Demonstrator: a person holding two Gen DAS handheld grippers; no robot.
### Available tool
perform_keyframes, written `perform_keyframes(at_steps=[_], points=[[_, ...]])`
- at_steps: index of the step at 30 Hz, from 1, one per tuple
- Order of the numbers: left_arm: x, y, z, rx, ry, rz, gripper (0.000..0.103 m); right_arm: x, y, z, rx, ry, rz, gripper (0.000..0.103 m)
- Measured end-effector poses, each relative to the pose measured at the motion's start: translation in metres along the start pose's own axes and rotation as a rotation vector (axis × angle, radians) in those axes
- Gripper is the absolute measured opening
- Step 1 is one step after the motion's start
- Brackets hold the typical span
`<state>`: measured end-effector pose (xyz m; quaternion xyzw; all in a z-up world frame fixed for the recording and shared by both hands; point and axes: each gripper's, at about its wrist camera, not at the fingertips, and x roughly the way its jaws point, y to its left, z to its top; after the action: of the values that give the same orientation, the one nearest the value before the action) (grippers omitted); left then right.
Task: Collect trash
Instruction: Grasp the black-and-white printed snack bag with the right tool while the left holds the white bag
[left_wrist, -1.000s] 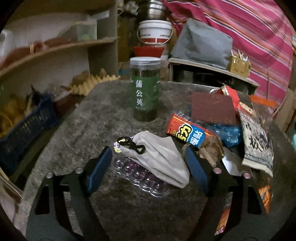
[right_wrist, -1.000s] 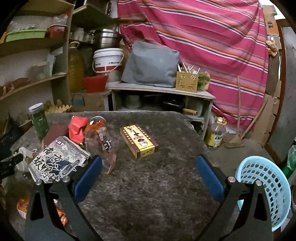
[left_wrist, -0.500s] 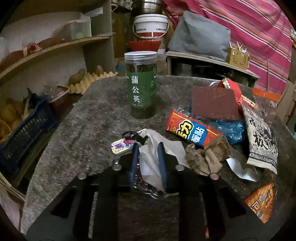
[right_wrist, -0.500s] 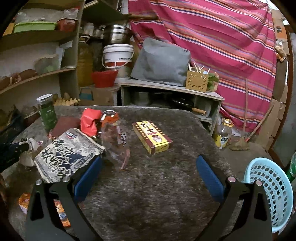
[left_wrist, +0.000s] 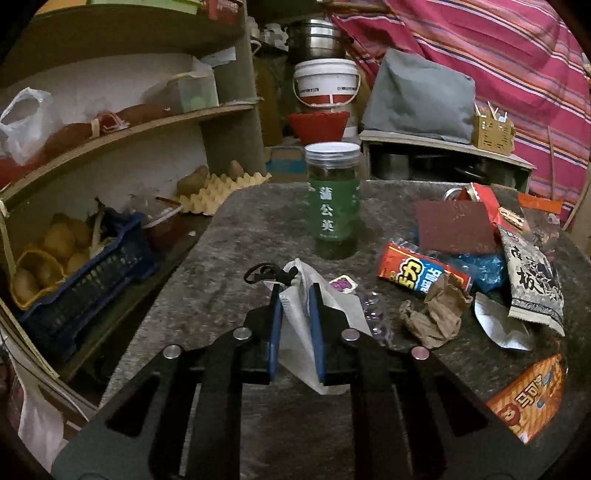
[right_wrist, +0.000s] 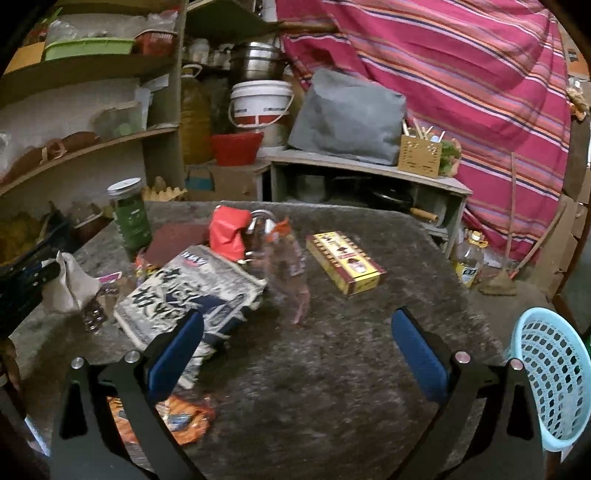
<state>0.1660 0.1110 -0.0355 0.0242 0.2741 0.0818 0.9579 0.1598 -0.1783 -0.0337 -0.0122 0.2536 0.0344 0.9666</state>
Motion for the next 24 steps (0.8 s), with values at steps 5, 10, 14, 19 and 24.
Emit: perform_keyframes(at_steps=[5, 10, 14, 19, 24], points=[[-0.006, 0.009, -0.001, -0.022, -0.008, -0.017, 0.013, -0.001, 0.027, -0.003, -0.048, 0.026, 0.032, 0.099], [-0.009, 0.014, -0.005, -0.014, -0.008, -0.018, 0.013, 0.011, 0.062, -0.014, -0.132, 0.081, 0.047, 0.099], [-0.008, 0.018, -0.009, -0.020, 0.008, -0.034, 0.013, 0.013, 0.079, -0.017, -0.166, 0.089, 0.042, 0.099], [-0.008, 0.019, -0.014, -0.010, 0.017, -0.040, 0.013, 0.024, 0.090, -0.021, -0.195, 0.114, 0.027, 0.099], [-0.010, 0.018, -0.013, -0.003, 0.011, -0.043, 0.013, 0.032, 0.093, -0.019, -0.190, 0.116, 0.023, 0.099]])
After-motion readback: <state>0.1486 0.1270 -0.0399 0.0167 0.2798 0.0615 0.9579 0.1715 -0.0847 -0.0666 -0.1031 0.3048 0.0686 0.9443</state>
